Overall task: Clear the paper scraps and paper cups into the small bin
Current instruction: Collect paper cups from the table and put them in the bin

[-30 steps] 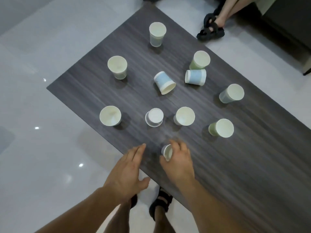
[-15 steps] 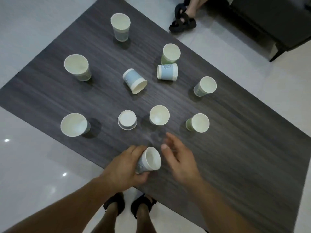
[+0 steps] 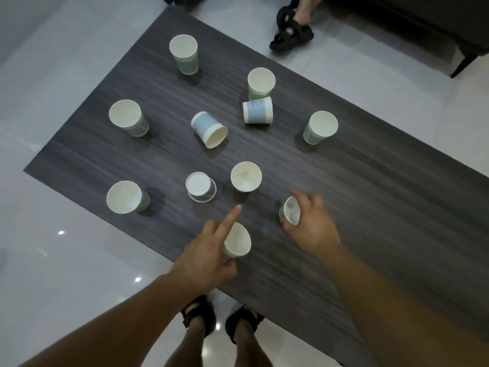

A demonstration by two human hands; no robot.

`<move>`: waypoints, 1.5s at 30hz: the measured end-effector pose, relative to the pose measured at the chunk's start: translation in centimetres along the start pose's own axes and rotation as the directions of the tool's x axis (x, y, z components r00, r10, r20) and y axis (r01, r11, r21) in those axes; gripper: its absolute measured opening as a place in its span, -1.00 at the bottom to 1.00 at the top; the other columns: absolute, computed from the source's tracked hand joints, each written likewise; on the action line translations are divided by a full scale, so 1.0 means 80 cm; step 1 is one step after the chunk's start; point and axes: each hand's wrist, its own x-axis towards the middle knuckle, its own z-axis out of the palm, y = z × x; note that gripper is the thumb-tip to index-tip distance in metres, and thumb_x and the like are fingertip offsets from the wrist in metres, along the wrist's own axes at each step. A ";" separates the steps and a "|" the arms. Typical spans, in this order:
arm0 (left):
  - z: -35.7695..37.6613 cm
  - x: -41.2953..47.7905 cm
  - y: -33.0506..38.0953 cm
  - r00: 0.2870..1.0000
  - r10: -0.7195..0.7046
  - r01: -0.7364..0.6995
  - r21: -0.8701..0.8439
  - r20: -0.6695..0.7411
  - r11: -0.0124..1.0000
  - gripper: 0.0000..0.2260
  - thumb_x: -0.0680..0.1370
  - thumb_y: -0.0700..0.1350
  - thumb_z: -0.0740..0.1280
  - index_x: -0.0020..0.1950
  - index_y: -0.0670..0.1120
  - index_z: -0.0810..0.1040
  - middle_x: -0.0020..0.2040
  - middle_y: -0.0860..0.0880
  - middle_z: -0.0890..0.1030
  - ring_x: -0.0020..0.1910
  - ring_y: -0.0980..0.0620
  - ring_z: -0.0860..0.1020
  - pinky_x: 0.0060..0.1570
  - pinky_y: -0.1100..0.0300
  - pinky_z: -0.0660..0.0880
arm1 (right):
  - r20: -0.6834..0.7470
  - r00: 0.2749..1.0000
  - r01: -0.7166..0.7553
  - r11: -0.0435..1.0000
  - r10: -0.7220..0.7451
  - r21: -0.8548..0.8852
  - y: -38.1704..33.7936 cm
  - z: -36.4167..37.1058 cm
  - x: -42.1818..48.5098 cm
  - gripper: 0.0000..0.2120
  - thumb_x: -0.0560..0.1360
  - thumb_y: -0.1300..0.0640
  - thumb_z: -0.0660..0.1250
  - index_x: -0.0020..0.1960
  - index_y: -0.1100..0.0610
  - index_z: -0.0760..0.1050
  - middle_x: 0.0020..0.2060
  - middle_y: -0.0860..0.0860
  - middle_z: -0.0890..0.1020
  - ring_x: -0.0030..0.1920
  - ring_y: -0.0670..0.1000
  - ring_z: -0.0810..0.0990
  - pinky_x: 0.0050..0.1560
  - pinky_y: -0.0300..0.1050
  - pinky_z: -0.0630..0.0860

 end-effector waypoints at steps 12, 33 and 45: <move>-0.065 -0.059 0.155 0.987 0.162 -0.159 0.196 -0.001 0.968 -0.34 0.34 -0.14 0.44 0.40 -0.06 0.27 0.32 -0.06 0.35 0.22 -0.13 0.43 0.18 -0.04 0.42 | -0.125 0.979 -0.139 0.973 0.163 0.186 -0.026 -0.081 -0.203 -0.38 0.45 -0.05 0.38 0.46 -0.06 0.27 0.30 0.02 0.34 0.27 0.12 0.41 0.21 -0.02 0.44; 0.098 -0.366 0.466 0.449 0.680 -0.893 0.302 0.579 0.333 -0.44 0.44 -0.04 0.40 0.37 -0.11 0.29 0.26 -0.12 0.28 0.11 -0.19 0.45 0.03 0.03 0.45 | -0.439 0.377 -0.548 0.578 0.816 0.604 0.050 -0.077 -0.759 -0.38 0.46 -0.09 0.33 0.47 -0.04 0.24 0.33 0.00 0.33 0.30 0.06 0.34 0.20 -0.06 0.41; 0.401 -0.692 0.549 0.020 0.661 -0.997 -0.036 0.750 0.071 -0.35 0.43 0.03 0.40 0.47 0.08 0.25 0.30 -0.03 0.25 0.16 -0.07 0.44 0.11 0.06 0.49 | -0.225 -0.107 -0.592 0.120 0.968 0.797 0.152 0.060 -1.150 -0.33 0.48 -0.07 0.30 0.52 -0.05 0.15 0.37 -0.03 0.28 0.34 0.04 0.29 0.23 -0.07 0.43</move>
